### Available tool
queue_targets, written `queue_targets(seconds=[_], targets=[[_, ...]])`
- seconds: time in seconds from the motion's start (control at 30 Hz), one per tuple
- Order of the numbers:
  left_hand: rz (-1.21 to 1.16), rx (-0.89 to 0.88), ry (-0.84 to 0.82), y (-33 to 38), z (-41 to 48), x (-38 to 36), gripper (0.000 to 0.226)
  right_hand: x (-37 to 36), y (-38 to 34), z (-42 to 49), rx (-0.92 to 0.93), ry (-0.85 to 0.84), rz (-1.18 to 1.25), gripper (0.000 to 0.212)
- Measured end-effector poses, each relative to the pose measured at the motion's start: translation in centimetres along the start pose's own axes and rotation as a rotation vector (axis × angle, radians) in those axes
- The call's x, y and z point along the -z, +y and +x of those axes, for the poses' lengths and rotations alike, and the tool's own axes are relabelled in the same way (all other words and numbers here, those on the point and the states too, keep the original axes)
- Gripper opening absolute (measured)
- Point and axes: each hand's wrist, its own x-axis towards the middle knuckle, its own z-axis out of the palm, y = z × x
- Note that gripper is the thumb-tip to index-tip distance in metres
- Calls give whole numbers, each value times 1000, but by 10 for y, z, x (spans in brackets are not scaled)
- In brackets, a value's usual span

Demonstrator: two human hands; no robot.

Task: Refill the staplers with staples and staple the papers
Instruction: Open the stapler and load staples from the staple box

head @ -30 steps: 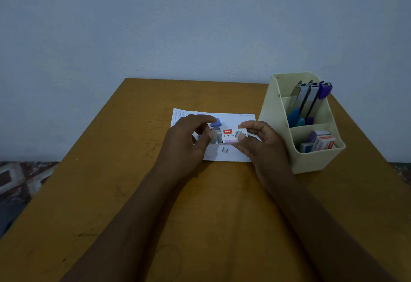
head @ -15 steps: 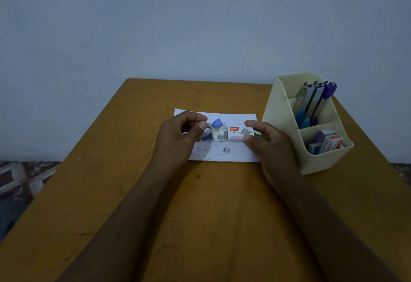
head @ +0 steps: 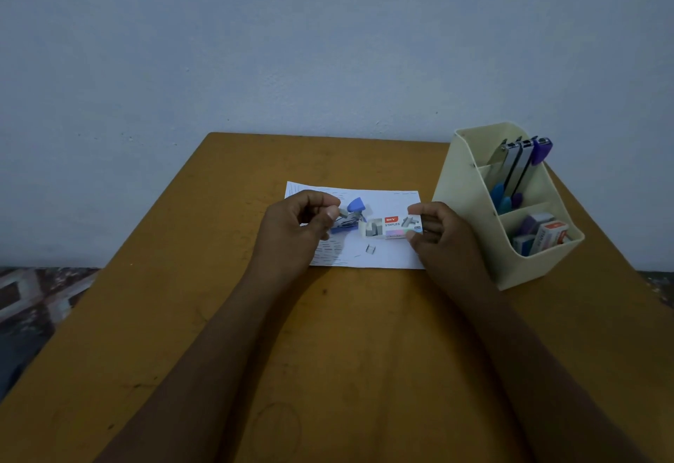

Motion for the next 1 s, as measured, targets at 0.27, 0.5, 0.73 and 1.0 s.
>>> queue_targets(seconds=[0.27, 0.5, 0.73, 1.0], targets=[[-22, 10, -57, 2, -1, -1, 13, -10, 1, -4, 189, -34, -456, 33], [55, -10, -132, 1, -4, -8, 13, -20, -10, -11, 400, -57, -359, 39], [48, -18, -176, 4, -5, -9, 14, -22, -10, -9, 436, -75, -274, 28], [65, -37, -187, 2, -5, -11, 13, -22, -10, -10, 417, -70, -270, 29]])
